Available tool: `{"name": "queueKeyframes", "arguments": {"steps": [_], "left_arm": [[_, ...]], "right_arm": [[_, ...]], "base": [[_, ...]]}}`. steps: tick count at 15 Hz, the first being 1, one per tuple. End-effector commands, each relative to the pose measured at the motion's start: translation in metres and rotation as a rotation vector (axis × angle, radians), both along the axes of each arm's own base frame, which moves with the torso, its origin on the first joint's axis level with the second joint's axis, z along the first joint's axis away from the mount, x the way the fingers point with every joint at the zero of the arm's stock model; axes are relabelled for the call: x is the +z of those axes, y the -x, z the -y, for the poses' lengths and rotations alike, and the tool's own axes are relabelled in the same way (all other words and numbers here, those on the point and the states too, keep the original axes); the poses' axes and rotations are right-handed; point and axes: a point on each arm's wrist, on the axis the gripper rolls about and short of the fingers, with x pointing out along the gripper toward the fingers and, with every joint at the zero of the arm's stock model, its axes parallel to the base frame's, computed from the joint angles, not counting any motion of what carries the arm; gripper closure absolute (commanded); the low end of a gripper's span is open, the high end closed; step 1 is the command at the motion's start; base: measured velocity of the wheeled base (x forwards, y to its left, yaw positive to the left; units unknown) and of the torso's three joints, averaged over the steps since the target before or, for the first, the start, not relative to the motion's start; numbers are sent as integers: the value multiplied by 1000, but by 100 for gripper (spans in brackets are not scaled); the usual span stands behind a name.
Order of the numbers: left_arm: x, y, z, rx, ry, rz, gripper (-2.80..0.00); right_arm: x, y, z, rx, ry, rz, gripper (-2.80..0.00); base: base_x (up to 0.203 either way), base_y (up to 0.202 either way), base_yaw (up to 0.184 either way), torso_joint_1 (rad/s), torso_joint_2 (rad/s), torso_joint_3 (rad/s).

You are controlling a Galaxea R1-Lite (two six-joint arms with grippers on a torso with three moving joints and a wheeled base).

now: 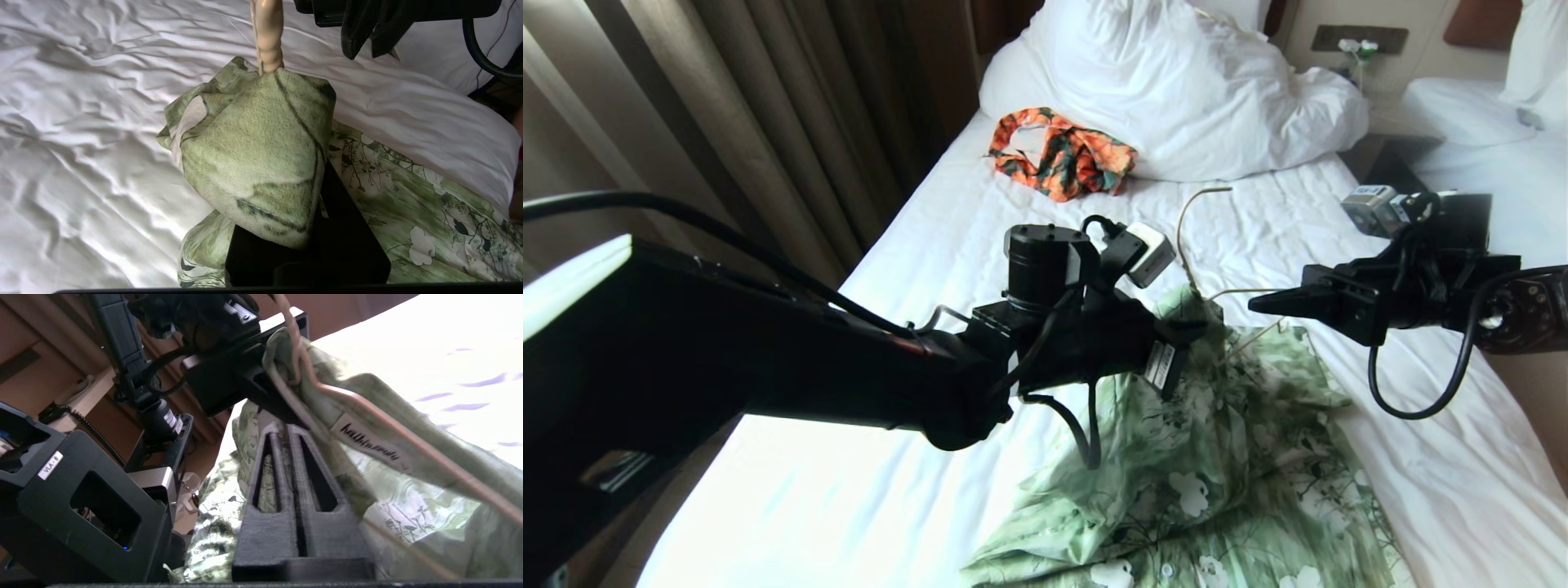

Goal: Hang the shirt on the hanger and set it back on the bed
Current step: Hook the other side of the shirt onto the hanger

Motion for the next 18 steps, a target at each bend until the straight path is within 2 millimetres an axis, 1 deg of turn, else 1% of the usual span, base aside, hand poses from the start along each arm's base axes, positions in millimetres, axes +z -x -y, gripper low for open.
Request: {"name": "queueKeyframes", "arguments": {"steps": [1,5,7,9,11,12,13,15,17,18], "left_arm": [[8,4,-4,-2,12,14,0],[8,13,-10,-7,8,-6,0],[9,23,-15,-14,3,-20,0],[16,36,-25,-17,15,-35,0],[25,50,-40,-16,30,-43,0],[28,56,-46,-15,33,-44,0],[28,60,-51,-12,30,-50,0],[28,65,-57,-9,29,-53,0],[29,65,-59,1,30,-52,0],[30,64,-60,17,33,-47,0]], "right_arm": [[2,2,-1,11,-2,8,-280],[14,9,0,9,-3,-30,-280],[34,22,0,-5,-3,-73,-280],[49,31,1,-130,6,-129,-280],[57,43,10,-211,4,-139,-280],[61,49,15,-233,1,-146,0],[68,57,21,-258,-11,-186,0],[75,63,29,-342,-31,-274,0],[70,68,30,-467,-12,-397,0],[65,69,30,-537,15,-429,0]], "base": [[0,0,0,0,0,0],[0,0,0,0,0,0],[0,0,0,0,0,0],[0,0,0,0,0,0],[0,0,0,0,0,0],[0,0,0,0,0,0],[0,0,0,0,0,0],[0,0,0,0,0,0],[0,0,0,0,0,0],[0,0,0,0,0,0]]}}
